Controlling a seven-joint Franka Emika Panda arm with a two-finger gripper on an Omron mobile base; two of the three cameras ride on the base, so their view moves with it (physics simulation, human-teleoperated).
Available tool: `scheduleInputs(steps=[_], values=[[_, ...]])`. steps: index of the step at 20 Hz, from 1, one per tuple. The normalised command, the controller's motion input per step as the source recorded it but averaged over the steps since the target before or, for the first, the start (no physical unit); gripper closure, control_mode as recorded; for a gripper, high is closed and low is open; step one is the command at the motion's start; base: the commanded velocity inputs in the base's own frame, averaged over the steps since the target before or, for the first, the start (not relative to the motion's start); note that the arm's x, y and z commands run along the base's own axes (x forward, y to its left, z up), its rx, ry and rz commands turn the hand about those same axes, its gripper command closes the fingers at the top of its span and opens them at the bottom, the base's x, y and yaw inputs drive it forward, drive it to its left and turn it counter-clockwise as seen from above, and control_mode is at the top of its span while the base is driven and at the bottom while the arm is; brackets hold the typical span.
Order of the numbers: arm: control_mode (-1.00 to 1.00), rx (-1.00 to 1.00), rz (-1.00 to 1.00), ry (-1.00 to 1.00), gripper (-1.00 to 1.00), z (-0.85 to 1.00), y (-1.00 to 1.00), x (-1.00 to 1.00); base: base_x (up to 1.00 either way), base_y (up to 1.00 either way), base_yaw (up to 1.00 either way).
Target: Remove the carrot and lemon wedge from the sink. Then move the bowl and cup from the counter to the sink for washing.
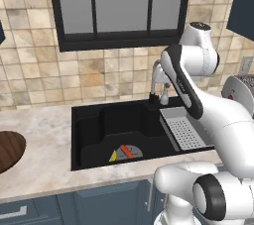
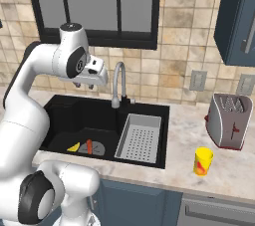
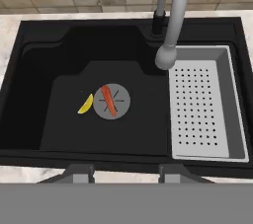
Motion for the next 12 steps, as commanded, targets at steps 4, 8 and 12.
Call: scheduleInputs(steps=[4,8,12], values=[[-1.0,0.0,0.0,0.0,-1.0,0.0,0.0,0.0,0.0,0.0,0.0],[-1.0,0.0,0.0,0.0,-1.0,0.0,0.0,0.0,0.0,0.0,0.0],[-1.0,0.0,0.0,0.05,-1.0,0.0,0.04,-0.01,0.0,0.0,0.0]])
